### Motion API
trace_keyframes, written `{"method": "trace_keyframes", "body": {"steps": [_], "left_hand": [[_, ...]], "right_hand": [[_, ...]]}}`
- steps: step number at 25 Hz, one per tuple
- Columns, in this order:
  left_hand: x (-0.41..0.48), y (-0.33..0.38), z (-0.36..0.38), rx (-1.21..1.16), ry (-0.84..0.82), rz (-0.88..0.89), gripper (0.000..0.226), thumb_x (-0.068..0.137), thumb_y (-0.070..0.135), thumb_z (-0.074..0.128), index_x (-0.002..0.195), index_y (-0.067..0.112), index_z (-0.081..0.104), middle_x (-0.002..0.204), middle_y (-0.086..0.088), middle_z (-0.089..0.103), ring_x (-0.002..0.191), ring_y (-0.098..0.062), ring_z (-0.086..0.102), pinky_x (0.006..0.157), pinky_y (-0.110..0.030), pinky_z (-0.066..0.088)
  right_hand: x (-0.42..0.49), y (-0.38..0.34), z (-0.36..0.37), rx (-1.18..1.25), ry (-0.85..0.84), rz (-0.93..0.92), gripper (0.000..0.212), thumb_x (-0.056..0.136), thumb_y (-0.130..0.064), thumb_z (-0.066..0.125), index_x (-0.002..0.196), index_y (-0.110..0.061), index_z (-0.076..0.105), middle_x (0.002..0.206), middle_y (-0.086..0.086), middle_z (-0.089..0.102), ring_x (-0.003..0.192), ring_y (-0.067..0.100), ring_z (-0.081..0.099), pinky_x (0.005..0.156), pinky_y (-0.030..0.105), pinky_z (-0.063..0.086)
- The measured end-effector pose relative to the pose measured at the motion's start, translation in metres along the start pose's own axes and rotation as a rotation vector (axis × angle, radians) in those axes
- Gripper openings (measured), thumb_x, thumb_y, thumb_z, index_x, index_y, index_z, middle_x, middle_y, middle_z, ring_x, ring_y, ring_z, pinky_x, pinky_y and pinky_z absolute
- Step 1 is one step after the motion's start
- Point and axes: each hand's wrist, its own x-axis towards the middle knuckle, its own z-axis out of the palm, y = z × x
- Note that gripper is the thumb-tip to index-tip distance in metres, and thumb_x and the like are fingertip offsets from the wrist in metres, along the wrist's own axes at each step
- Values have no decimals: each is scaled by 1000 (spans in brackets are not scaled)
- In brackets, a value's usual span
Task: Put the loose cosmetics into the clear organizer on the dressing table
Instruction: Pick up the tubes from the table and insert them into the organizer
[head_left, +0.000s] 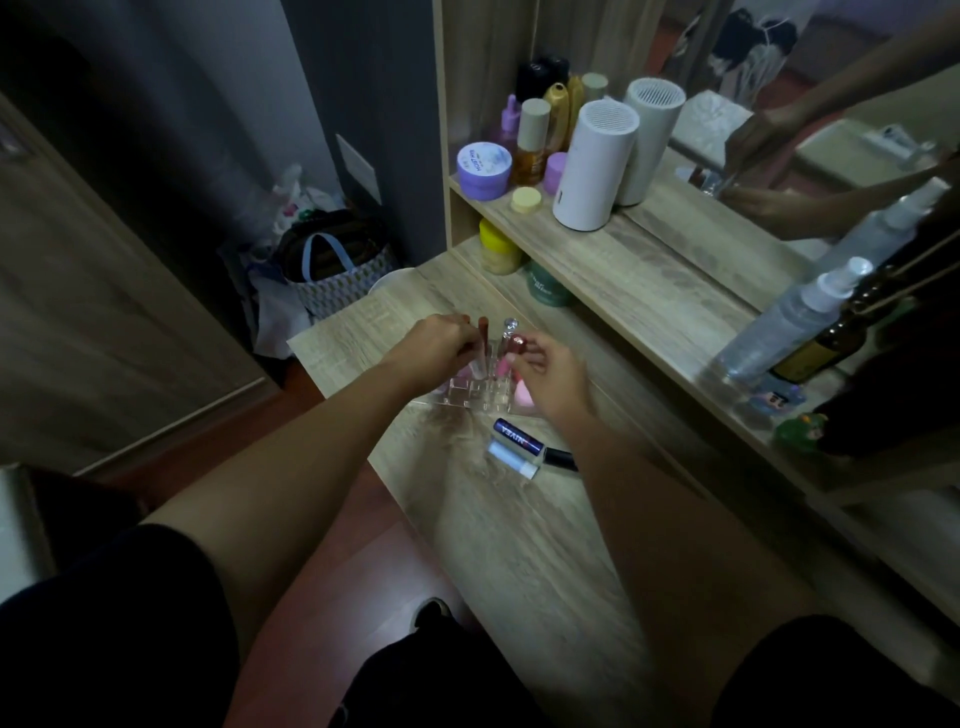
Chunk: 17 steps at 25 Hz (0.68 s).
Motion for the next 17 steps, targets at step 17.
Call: {"method": "trace_keyframes", "body": {"steps": [17], "left_hand": [[16, 10, 5, -25, -71, -136, 21, 90, 15, 50, 107, 5, 55, 101, -23, 66, 93, -38, 59, 79, -45, 49]], "right_hand": [[-2, 8, 9, -164, -56, -9, 32, 85, -11, 66, 116, -13, 62, 99, -3, 66, 73, -8, 54, 54, 4, 42]]}}
